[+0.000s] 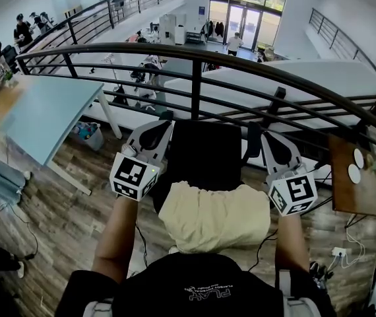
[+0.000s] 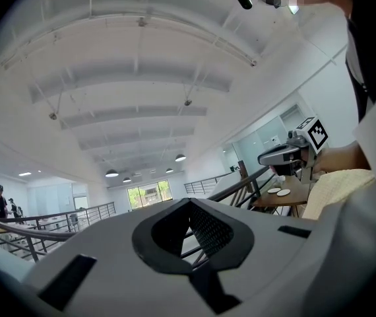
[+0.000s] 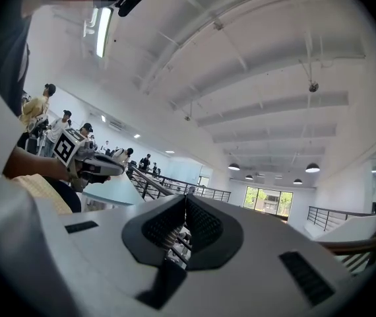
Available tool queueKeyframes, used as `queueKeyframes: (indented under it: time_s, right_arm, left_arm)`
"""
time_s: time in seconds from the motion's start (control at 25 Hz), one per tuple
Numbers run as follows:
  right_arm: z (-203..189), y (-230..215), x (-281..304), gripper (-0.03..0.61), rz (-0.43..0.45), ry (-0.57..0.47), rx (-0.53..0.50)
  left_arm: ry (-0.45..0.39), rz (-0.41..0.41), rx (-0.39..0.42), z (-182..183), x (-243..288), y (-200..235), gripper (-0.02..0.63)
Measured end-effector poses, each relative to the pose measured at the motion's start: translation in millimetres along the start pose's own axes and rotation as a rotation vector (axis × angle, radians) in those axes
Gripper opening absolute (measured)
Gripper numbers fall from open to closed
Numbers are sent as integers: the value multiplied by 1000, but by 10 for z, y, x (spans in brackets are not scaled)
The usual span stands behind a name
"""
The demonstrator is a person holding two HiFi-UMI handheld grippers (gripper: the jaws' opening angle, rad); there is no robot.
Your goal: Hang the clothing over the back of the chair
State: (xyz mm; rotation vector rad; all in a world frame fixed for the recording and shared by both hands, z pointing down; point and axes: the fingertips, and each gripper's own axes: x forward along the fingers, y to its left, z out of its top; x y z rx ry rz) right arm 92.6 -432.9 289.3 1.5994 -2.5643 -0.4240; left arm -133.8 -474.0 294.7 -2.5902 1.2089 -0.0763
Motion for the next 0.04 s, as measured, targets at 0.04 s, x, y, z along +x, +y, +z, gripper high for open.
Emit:
queueKeyframes:
  time_s: [0.04]
  right_arm:
    - [3, 14, -4, 20, 1, 4, -4]
  left_arm:
    - [1, -1, 3, 0, -14, -2, 14]
